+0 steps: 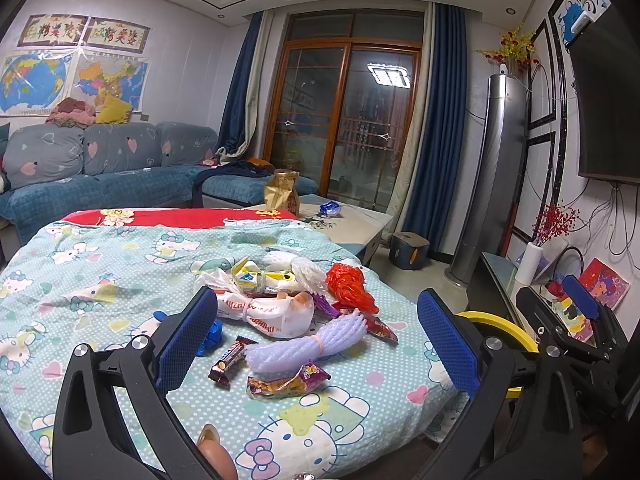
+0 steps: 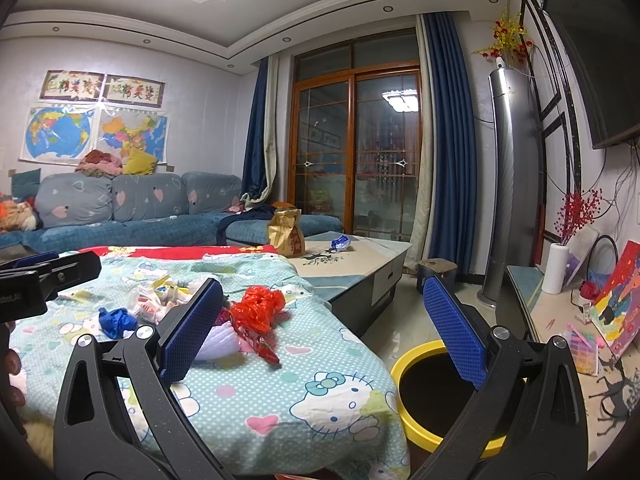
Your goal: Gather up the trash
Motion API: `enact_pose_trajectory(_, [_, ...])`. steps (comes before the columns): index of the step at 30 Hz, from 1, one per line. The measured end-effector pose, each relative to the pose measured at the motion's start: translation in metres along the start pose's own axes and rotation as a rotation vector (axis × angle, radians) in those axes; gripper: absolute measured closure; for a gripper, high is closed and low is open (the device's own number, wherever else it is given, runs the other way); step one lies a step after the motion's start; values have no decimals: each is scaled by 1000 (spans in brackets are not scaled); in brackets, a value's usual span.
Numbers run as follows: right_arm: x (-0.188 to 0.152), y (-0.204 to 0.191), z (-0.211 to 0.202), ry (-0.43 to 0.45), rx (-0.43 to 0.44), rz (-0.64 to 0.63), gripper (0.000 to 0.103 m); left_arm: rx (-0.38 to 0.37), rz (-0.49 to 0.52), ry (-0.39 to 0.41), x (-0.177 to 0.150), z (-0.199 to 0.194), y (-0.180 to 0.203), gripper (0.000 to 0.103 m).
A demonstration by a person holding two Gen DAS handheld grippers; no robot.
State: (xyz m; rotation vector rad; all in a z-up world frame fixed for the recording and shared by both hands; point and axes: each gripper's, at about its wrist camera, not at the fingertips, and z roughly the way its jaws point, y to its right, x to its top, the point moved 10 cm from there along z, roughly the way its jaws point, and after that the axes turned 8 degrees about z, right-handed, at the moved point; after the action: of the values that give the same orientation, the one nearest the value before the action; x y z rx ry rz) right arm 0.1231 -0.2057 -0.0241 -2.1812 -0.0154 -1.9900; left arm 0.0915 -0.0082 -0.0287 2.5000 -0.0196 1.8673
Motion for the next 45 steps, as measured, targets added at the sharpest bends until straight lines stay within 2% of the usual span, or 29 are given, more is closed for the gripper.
enact_pose_trajectory(16, [-3, 2, 1, -12, 1, 1, 10, -6, -3, -11, 1, 0, 3, 6])
enact_pose_trajectory(26, [-14, 6, 10, -73, 6, 3, 10, -37, -14, -26, -5, 10, -1, 6])
enact_pose_trajectory(33, [-14, -7, 20, -112, 50, -16, 10, 12, -63, -24, -2, 19, -28, 6])
enact_pose_trajectory(45, [-12, -75, 54, -201, 236, -79, 10, 146, -143, -23, 6, 24, -101, 6])
